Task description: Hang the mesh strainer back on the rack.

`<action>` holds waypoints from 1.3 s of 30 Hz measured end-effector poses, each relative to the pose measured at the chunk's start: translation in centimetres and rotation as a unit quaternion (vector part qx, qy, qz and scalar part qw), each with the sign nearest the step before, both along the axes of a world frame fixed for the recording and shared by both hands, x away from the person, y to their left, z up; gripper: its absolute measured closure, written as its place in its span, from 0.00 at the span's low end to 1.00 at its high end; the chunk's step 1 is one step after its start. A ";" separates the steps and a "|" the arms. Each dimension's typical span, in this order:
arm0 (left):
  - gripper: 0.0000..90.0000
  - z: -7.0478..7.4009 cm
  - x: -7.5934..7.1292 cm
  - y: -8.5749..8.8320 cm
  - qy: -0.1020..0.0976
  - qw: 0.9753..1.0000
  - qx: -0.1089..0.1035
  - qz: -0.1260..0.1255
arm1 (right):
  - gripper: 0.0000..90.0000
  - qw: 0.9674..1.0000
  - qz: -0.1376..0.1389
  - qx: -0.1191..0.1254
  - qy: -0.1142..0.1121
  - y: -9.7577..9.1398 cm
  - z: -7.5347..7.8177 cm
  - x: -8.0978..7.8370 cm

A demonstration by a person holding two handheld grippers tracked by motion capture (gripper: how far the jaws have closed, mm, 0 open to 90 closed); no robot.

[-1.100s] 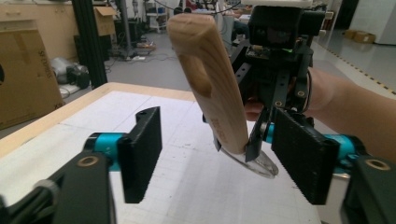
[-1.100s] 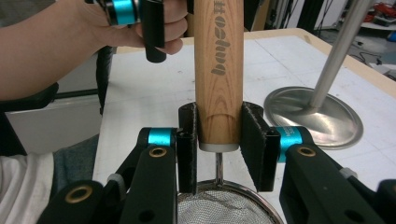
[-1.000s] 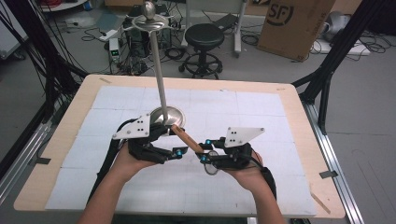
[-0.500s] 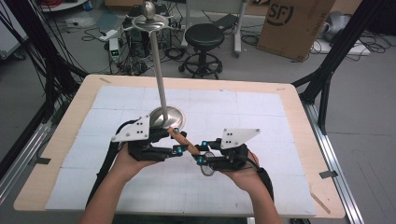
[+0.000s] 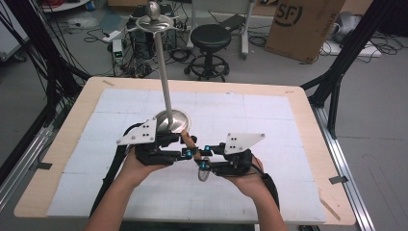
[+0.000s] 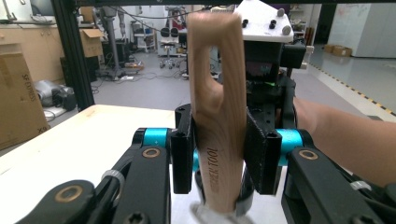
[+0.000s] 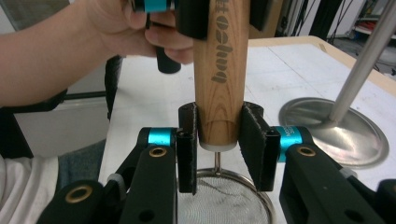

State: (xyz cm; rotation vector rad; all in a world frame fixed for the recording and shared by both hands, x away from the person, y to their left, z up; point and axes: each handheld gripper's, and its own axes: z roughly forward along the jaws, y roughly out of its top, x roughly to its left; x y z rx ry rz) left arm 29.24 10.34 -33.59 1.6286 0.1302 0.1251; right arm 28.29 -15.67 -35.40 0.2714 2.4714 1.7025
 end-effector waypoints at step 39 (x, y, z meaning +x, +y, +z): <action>0.76 0.4 -0.2 0.7 0.000 1.000 0.004 0.001 | 0.76 1.000 0.001 0.019 0.001 0.4 -0.4 0.0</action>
